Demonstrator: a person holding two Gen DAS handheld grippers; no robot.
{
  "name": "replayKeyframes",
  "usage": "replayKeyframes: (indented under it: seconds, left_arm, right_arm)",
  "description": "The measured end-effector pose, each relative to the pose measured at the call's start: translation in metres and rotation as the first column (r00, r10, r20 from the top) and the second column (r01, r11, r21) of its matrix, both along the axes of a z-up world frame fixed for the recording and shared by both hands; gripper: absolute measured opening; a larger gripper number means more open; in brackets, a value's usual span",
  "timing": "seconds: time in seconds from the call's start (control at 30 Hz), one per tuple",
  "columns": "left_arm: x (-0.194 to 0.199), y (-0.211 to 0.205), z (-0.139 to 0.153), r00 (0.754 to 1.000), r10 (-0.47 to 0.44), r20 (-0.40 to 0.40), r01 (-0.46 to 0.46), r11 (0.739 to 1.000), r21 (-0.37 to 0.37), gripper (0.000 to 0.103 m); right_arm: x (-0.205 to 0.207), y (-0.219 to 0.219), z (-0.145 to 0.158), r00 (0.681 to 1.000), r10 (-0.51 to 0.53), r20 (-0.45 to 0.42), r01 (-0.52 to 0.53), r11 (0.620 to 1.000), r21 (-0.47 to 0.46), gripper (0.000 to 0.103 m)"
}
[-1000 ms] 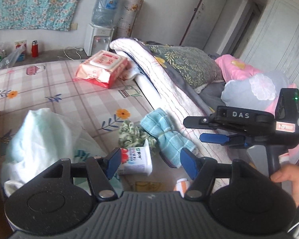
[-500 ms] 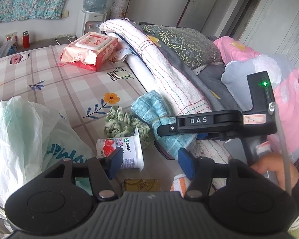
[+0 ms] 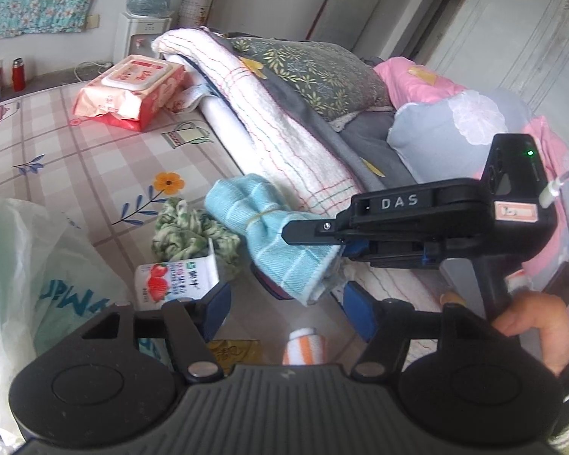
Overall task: Organize soft objects
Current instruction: 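Grasp the blue folded towel with the right gripper and lift it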
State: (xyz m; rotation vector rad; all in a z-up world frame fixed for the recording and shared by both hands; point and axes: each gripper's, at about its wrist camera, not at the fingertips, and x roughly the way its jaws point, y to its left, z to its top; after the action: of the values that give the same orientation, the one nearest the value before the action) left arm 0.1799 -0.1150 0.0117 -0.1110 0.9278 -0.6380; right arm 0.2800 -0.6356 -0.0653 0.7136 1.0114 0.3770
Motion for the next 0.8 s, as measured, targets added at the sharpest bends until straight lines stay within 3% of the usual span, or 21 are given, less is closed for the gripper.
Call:
replayKeyframes:
  seconds: [0.13, 0.2, 0.57, 0.73, 0.8]
  left_arm:
    - [0.001, -0.003, -0.001, 1.000, -0.015, -0.024, 0.014, 0.999, -0.035, 0.062]
    - [0.002, -0.002, -0.002, 0.999, -0.025, -0.042, 0.023, 0.998, -0.060, 0.050]
    - [-0.004, 0.010, 0.008, 0.999, -0.021, -0.039, 0.017, 0.992, -0.123, 0.023]
    - [-0.010, 0.019, 0.012, 0.999, -0.016, -0.033, 0.011, 0.990, -0.142, 0.023]
    - [-0.012, 0.025, 0.011, 0.998, -0.008, -0.055, 0.000, 0.989, -0.148, 0.030]
  right_arm:
    - [-0.013, 0.002, 0.016, 1.000, 0.010, 0.026, -0.012, 0.998, 0.064, 0.017]
    - [-0.019, 0.004, 0.023, 0.999, 0.018, 0.039, -0.021, 0.996, 0.090, 0.017]
    - [-0.043, 0.013, 0.049, 0.995, 0.027, 0.092, -0.036, 0.994, 0.101, 0.016]
    - [-0.049, 0.017, 0.059, 0.993, 0.027, 0.116, -0.039, 0.994, 0.098, 0.016]
    - [-0.051, 0.017, 0.059, 0.993, 0.020, 0.112, -0.033, 0.994, 0.108, 0.016]
